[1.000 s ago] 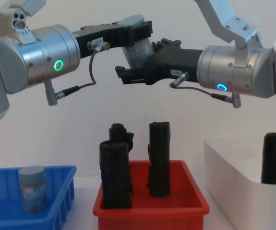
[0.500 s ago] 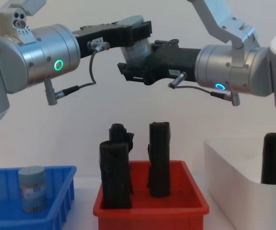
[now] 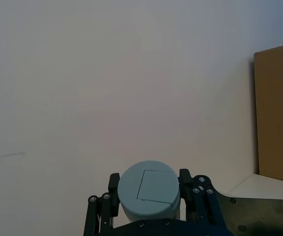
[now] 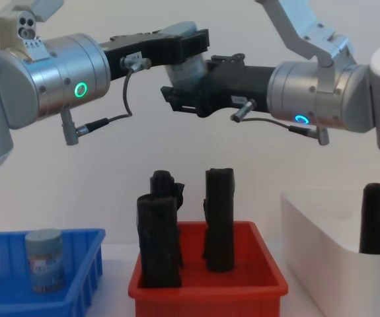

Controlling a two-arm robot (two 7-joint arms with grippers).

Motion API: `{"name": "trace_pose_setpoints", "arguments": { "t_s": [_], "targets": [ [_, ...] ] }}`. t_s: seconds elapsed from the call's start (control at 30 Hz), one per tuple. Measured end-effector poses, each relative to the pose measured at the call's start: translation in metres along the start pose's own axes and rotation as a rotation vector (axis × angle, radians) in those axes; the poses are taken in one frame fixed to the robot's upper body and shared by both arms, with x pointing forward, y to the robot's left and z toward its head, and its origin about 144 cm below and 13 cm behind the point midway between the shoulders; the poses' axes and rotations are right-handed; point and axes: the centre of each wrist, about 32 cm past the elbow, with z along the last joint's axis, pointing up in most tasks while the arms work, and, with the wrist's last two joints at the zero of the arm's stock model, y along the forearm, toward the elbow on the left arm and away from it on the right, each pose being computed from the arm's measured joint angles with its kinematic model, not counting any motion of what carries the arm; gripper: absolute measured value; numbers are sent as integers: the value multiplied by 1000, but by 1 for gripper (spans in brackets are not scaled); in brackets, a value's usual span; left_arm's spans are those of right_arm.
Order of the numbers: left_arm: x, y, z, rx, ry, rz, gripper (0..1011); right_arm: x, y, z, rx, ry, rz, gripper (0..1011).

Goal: Pick the cotton swabs from the blue box and place them into the white box.

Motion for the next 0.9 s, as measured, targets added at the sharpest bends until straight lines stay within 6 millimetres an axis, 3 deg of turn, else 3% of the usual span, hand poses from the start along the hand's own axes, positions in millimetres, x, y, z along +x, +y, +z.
{"name": "trace_pose_setpoints", "arguments": {
  "t_s": [0.4, 0.9],
  "targets": [
    [0, 0, 0, 0, 0, 1, 1004, 0, 0, -1, -2, 0, -4, 646],
    [0, 0, 0, 0, 0, 1, 1004, 0, -19, -20, -59, 97, -158, 646]
  ]
}}
